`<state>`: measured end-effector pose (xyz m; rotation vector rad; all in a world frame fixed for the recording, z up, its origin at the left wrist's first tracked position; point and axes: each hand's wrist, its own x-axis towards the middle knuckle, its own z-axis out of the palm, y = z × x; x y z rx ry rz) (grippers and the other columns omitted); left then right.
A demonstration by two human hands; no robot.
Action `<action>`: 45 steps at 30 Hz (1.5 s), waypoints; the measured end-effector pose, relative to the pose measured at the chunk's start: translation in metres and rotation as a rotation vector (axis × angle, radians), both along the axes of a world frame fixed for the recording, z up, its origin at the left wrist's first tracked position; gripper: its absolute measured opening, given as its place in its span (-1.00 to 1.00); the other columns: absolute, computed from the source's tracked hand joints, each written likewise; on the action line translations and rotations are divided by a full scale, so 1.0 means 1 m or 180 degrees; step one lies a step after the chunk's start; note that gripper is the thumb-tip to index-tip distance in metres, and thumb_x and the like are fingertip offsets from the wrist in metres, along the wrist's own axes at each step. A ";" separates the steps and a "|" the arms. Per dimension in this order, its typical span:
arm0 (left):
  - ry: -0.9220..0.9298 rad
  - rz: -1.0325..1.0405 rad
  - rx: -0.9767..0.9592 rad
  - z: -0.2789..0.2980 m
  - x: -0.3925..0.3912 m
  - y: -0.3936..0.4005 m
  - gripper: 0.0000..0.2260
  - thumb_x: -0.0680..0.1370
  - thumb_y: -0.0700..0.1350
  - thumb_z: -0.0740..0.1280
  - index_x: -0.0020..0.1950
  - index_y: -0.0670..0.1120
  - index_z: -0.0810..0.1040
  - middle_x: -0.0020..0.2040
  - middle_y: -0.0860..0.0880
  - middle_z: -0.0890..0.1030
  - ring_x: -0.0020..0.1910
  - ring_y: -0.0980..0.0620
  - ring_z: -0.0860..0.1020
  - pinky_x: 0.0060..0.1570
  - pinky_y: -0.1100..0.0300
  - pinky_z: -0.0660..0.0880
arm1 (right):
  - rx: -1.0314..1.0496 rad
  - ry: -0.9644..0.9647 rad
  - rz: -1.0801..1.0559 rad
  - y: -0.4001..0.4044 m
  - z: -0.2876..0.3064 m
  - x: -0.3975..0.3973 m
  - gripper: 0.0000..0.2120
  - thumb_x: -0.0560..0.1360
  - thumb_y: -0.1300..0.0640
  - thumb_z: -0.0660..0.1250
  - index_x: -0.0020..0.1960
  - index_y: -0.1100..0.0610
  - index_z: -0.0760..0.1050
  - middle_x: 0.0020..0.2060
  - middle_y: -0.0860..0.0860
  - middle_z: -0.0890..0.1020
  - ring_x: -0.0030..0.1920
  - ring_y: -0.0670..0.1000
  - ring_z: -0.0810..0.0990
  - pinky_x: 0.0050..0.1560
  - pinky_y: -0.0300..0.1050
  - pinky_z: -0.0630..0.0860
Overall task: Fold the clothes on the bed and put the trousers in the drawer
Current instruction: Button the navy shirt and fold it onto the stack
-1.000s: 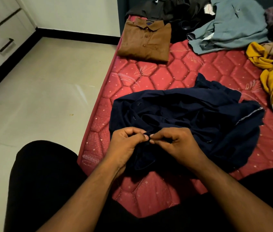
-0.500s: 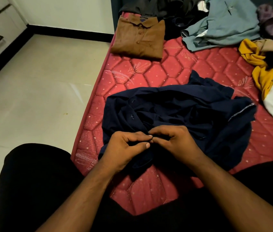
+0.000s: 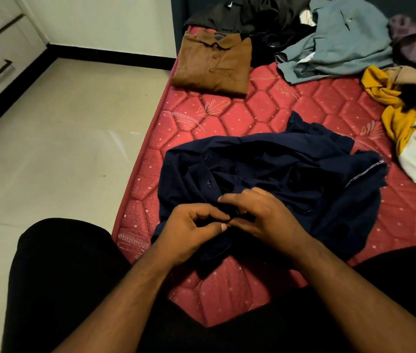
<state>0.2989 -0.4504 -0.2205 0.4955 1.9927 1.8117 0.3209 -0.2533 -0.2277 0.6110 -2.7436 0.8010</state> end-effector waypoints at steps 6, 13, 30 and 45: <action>0.0097 0.0075 -0.0019 -0.005 0.002 -0.001 -0.82 0.43 -0.37 0.45 -0.07 -0.13 0.71 -0.14 0.00 0.71 -0.10 0.08 0.66 0.00 0.26 0.52 | 0.0584 0.0609 0.0026 0.003 0.000 -0.003 -0.77 0.46 -0.11 0.27 -0.09 0.05 0.52 -0.24 0.01 0.53 -0.28 0.07 0.50 -0.30 -0.01 0.46; 0.0105 -0.0145 -0.0211 0.002 0.003 -0.008 -0.76 0.44 -0.36 0.46 -0.03 -0.04 0.71 -0.06 0.04 0.72 -0.02 0.09 0.68 0.08 0.28 0.53 | 0.0488 0.0645 0.0098 0.000 0.002 -0.001 -0.81 0.46 -0.09 0.31 -0.13 0.02 0.56 -0.01 -0.01 0.54 -0.07 0.08 0.51 -0.13 0.06 0.44; -0.0336 0.0210 0.0087 0.002 0.012 -0.022 -0.80 0.43 -0.40 0.45 -0.04 -0.14 0.65 -0.12 -0.10 0.72 -0.10 -0.01 0.68 0.00 0.20 0.59 | 0.0288 0.0449 0.0330 -0.014 -0.004 0.000 -0.91 0.48 -0.02 0.28 -0.13 -0.02 0.47 -0.12 -0.13 0.58 0.10 -0.07 0.56 0.39 0.18 0.07; 0.0438 0.0005 -0.0739 0.008 0.011 -0.020 -0.71 0.49 -0.28 0.45 0.20 -0.11 0.65 0.03 0.05 0.71 0.00 0.19 0.66 0.08 0.28 0.55 | 0.0108 0.0079 0.0262 -0.020 0.011 0.012 -0.90 0.52 0.06 0.16 -0.05 0.06 0.42 -0.05 -0.03 0.59 -0.22 0.05 0.60 -0.45 -0.07 0.48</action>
